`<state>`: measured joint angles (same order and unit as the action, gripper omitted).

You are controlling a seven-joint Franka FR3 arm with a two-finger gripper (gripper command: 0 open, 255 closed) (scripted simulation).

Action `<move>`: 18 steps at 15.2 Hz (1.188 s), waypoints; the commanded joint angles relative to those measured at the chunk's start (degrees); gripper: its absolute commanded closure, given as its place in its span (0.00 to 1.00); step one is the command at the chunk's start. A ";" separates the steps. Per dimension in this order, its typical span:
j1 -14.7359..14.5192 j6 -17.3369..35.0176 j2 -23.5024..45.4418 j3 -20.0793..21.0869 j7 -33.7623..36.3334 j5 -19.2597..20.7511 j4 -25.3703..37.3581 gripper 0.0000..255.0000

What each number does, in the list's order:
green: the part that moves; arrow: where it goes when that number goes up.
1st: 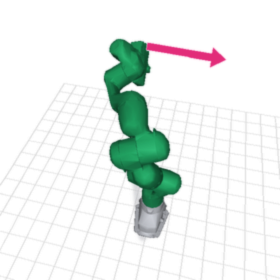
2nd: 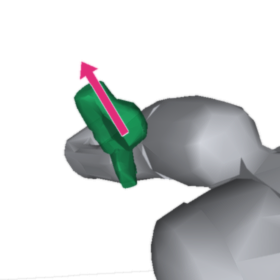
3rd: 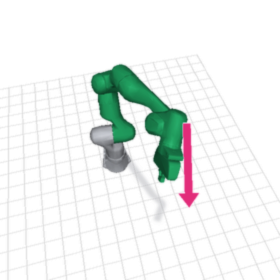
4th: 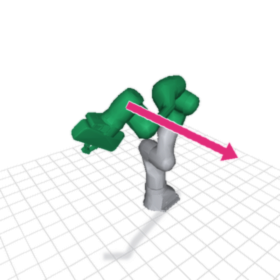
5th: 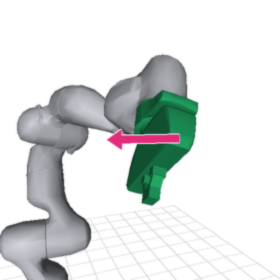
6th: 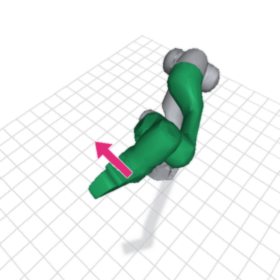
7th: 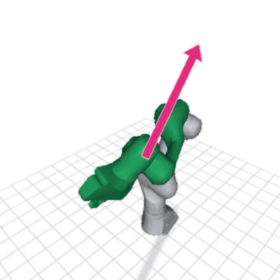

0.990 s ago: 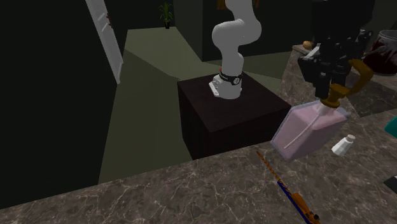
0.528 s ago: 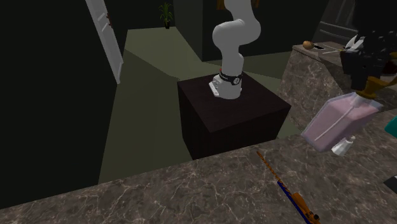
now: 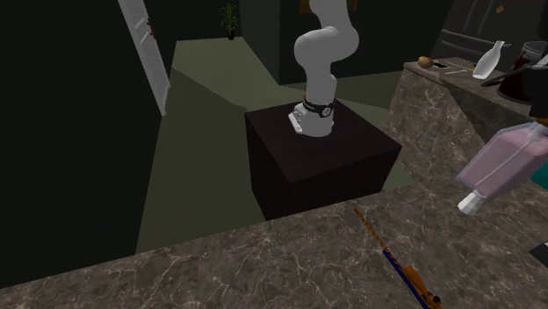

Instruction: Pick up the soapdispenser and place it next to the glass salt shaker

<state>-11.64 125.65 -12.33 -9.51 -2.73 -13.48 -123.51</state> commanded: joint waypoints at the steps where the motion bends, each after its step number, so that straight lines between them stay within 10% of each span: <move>1: -1.04 0.42 0.99 1.74 2.95 0.20 1.20 1.00; 18: -10.30 2.73 16.34 13.66 27.09 6.42 17.94 1.00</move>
<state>-21.29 128.60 2.98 3.61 22.75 -7.71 -107.06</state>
